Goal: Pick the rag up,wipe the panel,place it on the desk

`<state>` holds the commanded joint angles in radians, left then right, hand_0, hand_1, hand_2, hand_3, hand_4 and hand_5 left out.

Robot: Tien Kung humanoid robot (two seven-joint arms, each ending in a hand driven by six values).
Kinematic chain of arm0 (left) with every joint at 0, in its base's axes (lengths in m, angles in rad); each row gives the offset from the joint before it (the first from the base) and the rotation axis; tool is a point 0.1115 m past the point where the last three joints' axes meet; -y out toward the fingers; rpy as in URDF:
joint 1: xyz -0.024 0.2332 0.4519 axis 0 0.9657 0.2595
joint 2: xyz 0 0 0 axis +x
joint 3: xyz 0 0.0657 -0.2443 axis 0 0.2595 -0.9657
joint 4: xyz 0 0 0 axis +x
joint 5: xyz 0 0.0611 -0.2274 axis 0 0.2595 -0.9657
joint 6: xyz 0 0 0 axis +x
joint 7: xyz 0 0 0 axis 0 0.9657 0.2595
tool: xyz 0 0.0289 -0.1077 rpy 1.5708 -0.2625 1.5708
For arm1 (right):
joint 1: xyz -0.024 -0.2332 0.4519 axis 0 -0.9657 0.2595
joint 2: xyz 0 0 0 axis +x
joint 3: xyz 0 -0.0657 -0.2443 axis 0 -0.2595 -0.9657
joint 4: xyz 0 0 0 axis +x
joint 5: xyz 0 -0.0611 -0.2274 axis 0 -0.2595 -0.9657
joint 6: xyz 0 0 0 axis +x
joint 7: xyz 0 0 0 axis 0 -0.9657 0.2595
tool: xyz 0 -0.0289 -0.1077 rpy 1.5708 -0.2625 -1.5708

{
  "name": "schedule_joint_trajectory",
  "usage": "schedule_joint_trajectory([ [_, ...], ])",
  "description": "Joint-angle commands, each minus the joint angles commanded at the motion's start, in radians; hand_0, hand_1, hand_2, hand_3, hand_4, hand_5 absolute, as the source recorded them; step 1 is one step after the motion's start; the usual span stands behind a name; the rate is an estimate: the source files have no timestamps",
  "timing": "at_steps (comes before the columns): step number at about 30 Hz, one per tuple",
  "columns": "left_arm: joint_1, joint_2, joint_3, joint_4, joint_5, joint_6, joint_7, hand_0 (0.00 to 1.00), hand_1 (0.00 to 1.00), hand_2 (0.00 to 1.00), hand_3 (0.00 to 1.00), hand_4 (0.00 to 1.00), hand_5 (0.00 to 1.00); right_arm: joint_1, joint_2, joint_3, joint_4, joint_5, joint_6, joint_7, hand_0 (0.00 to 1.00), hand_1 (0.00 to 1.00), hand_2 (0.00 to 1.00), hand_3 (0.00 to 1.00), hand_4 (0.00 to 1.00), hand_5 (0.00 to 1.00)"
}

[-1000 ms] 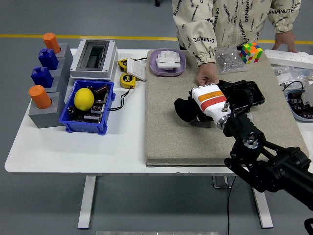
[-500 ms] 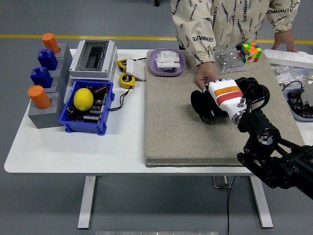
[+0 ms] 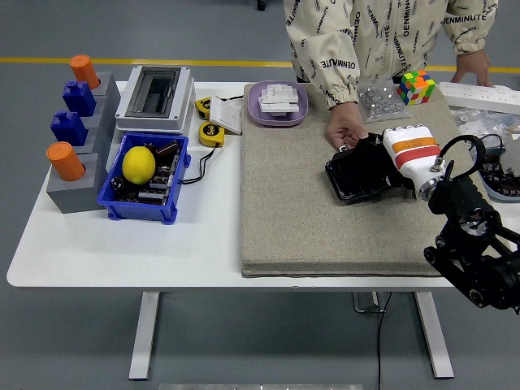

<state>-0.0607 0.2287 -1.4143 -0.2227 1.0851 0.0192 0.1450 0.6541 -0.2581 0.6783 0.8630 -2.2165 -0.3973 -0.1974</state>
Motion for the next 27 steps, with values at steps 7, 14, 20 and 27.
schedule_joint_trajectory([
  [7,0.001,-0.001,-0.004,0.001,0.001,0.0,0.0,0.605,0.642,0.657,0.562,0.627,0.444,-0.028,-0.053,0.032,0.005,-0.007,0.003,0.0,0.269,0.358,0.41,0.416,0.945,0.002],
  [14,-0.001,-0.002,-0.004,-0.001,0.002,0.0,0.0,0.604,0.641,0.656,0.561,0.628,0.446,-0.052,-0.099,0.063,0.003,-0.013,0.005,0.001,0.269,0.357,0.409,0.416,0.946,0.002],
  [20,0.0,-0.004,-0.005,0.0,0.001,0.0,0.0,0.604,0.642,0.657,0.562,0.627,0.445,-0.074,-0.133,0.085,0.002,-0.016,0.006,0.001,0.272,0.358,0.41,0.417,0.946,0.002],
  [27,-0.002,-0.005,-0.005,0.0,0.001,0.0,0.0,0.604,0.642,0.657,0.561,0.628,0.446,-0.094,-0.152,0.108,-0.004,-0.02,0.007,0.002,0.271,0.358,0.41,0.417,0.946,0.002],
])
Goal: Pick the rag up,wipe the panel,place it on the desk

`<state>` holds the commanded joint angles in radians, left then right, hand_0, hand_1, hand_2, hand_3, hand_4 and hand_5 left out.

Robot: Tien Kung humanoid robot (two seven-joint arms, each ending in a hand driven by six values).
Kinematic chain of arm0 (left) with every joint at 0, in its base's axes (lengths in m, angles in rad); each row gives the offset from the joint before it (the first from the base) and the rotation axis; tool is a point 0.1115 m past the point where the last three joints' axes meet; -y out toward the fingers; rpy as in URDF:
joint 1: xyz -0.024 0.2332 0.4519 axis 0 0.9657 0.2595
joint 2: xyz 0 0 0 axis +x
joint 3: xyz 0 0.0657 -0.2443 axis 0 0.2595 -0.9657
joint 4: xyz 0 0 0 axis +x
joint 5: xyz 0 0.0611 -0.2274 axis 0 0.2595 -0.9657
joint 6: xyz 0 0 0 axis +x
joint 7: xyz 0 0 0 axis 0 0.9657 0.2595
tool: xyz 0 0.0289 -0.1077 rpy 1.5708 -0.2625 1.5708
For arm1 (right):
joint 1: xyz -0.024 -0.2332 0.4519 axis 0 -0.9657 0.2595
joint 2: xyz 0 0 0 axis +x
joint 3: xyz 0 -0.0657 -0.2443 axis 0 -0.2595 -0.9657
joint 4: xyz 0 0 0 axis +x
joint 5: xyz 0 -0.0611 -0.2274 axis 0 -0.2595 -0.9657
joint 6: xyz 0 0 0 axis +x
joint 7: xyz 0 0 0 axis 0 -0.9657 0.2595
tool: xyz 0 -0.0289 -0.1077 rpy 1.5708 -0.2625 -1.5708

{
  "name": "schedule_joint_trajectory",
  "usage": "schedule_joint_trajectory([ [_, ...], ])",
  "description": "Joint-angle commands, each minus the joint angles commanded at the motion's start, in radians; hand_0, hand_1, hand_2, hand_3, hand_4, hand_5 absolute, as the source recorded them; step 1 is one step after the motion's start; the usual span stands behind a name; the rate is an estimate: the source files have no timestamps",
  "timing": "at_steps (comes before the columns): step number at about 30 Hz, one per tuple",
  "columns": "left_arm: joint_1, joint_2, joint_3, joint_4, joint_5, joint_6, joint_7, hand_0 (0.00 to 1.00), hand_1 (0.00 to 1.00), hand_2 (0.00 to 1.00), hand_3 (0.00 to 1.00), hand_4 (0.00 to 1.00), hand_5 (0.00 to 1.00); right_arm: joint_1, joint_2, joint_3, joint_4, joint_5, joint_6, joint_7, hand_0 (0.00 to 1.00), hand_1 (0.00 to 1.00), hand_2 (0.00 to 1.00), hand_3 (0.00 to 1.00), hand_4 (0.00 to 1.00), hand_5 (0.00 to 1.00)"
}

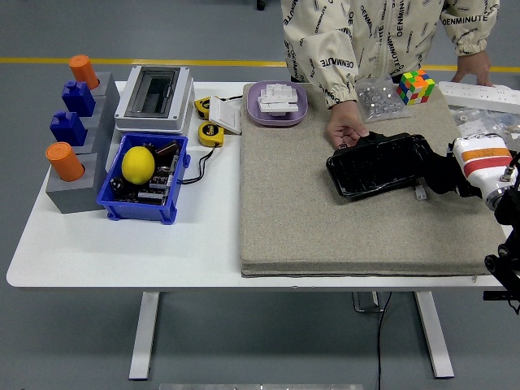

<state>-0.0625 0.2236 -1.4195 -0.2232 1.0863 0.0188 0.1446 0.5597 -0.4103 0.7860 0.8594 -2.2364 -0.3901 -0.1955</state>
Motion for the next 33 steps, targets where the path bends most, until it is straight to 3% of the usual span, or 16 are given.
schedule_joint_trajectory([
  [23,0.015,0.01,-0.001,0.0,0.007,0.001,0.001,0.605,0.642,0.657,0.562,0.627,0.444,-0.072,-0.012,0.145,0.023,-0.015,0.016,-0.025,0.273,0.358,0.41,0.417,0.947,0.002],
  [33,0.019,0.021,0.003,-0.002,0.011,0.002,0.0,0.604,0.642,0.657,0.562,0.628,0.445,-0.092,-0.057,0.193,0.177,0.284,0.01,-0.236,0.284,0.36,0.41,0.417,0.949,0.002],
])
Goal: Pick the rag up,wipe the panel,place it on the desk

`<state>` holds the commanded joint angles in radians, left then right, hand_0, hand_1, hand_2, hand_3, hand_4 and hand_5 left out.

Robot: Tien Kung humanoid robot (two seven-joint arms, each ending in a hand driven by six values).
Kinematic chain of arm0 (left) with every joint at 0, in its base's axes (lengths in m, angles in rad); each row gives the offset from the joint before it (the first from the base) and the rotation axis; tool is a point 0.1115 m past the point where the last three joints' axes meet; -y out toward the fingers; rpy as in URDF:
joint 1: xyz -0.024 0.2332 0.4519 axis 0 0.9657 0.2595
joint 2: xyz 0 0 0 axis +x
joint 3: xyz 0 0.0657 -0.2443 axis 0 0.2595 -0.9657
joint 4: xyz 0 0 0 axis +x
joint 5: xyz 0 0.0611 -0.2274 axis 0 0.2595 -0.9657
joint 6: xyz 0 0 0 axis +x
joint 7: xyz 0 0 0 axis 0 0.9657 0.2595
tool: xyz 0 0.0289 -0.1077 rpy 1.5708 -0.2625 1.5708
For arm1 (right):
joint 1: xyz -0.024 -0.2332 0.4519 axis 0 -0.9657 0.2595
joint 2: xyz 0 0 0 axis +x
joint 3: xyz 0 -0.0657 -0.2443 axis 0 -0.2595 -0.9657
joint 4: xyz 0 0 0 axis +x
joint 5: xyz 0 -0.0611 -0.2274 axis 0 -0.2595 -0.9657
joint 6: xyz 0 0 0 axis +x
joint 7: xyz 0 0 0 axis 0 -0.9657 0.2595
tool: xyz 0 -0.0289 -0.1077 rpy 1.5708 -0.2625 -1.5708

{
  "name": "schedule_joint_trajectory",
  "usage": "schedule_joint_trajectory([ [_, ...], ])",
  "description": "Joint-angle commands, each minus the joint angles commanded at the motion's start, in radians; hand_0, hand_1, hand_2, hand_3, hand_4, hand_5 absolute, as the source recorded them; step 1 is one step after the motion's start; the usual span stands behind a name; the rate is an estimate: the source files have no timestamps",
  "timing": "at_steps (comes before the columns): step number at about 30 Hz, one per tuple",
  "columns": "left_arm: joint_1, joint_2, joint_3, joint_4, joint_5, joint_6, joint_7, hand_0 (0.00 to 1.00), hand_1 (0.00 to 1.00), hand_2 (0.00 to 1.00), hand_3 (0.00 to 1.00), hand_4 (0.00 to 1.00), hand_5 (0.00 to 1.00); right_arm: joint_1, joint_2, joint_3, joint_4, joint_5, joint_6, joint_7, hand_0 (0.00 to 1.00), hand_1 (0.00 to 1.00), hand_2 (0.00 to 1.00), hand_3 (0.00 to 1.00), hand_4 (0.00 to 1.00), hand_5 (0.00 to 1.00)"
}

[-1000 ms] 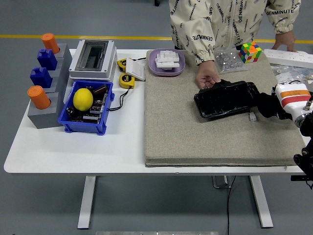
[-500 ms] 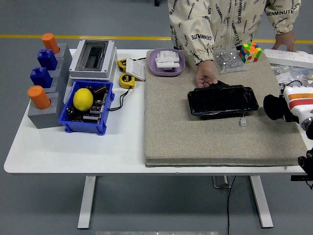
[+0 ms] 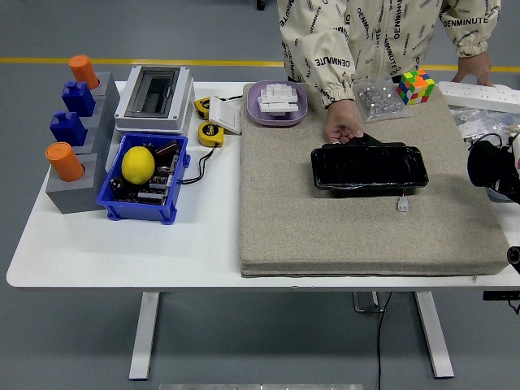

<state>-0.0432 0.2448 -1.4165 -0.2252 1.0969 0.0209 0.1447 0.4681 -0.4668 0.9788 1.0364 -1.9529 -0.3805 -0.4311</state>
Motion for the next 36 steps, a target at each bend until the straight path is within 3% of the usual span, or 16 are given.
schedule_joint_trajectory([
  [7,0.0,0.002,0.005,-0.001,-0.001,-0.001,0.0,0.604,0.642,0.656,0.561,0.628,0.445,-0.009,-0.014,-0.01,0.113,0.236,-0.022,-0.088,0.284,0.36,0.411,0.417,0.948,0.002],
  [15,0.004,0.002,0.003,0.002,-0.001,0.0,0.0,0.605,0.642,0.657,0.561,0.627,0.445,-0.003,0.014,-0.035,0.167,0.401,-0.04,-0.122,0.286,0.356,0.407,0.412,0.946,0.002],
  [20,-0.001,0.002,0.005,0.0,0.0,-0.001,0.0,0.604,0.642,0.657,0.562,0.628,0.445,0.004,0.016,-0.035,0.179,0.451,-0.046,-0.117,0.283,0.356,0.407,0.412,0.945,0.002],
  [36,-0.003,-0.001,-0.004,0.0,0.003,-0.001,0.0,0.605,0.641,0.657,0.561,0.627,0.445,-0.005,0.001,-0.027,0.163,0.445,-0.045,-0.11,0.282,0.355,0.407,0.412,0.934,0.002],
])
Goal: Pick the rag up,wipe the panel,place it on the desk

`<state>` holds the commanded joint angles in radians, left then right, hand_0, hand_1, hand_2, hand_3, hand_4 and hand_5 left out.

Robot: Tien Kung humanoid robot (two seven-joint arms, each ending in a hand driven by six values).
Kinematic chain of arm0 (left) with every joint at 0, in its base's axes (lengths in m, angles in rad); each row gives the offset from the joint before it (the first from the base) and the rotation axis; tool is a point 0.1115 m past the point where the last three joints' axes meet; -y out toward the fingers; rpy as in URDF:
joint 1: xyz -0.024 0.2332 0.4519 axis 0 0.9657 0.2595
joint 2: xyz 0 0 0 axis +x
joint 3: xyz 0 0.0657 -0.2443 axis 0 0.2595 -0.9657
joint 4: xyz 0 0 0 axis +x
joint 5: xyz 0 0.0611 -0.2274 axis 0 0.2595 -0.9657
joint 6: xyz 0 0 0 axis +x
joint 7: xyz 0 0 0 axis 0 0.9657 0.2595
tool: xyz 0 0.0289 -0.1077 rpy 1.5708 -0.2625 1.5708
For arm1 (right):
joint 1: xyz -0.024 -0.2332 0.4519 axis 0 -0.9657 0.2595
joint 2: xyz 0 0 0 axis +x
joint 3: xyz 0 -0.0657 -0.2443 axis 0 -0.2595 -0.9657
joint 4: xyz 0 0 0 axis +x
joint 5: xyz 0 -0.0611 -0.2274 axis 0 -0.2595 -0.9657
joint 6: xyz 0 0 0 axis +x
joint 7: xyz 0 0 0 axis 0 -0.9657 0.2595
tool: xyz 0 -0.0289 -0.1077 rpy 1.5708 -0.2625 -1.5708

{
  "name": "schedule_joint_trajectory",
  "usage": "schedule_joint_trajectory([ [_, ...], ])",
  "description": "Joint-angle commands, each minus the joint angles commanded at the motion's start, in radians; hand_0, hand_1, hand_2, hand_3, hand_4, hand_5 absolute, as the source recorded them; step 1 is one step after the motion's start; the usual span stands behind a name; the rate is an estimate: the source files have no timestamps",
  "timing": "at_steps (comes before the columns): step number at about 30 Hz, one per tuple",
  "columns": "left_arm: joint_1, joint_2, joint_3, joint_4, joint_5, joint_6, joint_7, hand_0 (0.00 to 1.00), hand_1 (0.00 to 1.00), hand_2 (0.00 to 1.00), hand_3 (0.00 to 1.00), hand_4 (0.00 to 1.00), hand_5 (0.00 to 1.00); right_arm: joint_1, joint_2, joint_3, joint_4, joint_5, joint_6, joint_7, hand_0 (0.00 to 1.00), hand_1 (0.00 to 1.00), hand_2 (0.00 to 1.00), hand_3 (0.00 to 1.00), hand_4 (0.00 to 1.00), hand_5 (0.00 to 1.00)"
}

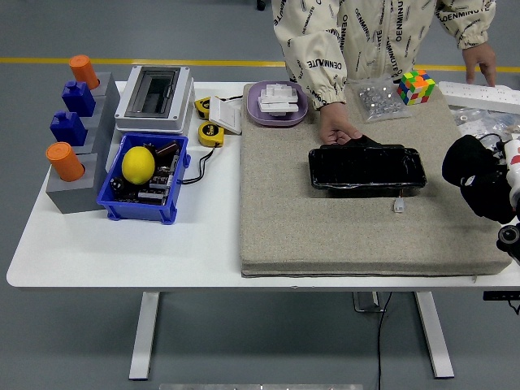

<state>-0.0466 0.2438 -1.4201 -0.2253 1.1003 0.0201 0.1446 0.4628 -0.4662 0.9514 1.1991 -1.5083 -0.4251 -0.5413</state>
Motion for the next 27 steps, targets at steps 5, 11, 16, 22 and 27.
schedule_joint_trajectory([
  [5,0.001,0.0,0.0,0.001,0.0,0.0,0.0,0.605,0.641,0.657,0.561,0.627,0.445,0.001,-0.001,0.002,0.005,0.011,0.015,0.002,0.282,0.355,0.407,0.412,0.934,0.002],
  [11,-0.001,0.001,-0.002,0.0,0.001,0.0,0.0,0.605,0.642,0.657,0.562,0.627,0.445,0.004,-0.005,0.012,0.011,0.017,0.053,0.01,0.295,0.365,0.429,0.442,0.964,0.01],
  [16,0.0,0.0,-0.005,0.001,0.001,0.0,0.0,0.605,0.642,0.657,0.561,0.627,0.445,0.006,-0.013,0.024,0.02,0.01,0.095,0.013,0.355,0.414,0.471,0.478,0.874,0.131],
  [22,-0.001,0.001,-0.007,0.001,0.002,0.001,0.0,0.605,0.642,0.657,0.562,0.627,0.444,0.006,-0.022,0.035,0.027,0.002,0.129,0.011,0.492,0.499,0.546,0.5,0.908,0.3],
  [27,-0.002,0.0,-0.008,0.0,0.002,0.0,0.0,0.605,0.642,0.657,0.561,0.627,0.445,0.005,-0.026,0.045,0.029,0.0,0.139,0.012,0.597,0.59,0.664,0.54,0.989,0.364],
])
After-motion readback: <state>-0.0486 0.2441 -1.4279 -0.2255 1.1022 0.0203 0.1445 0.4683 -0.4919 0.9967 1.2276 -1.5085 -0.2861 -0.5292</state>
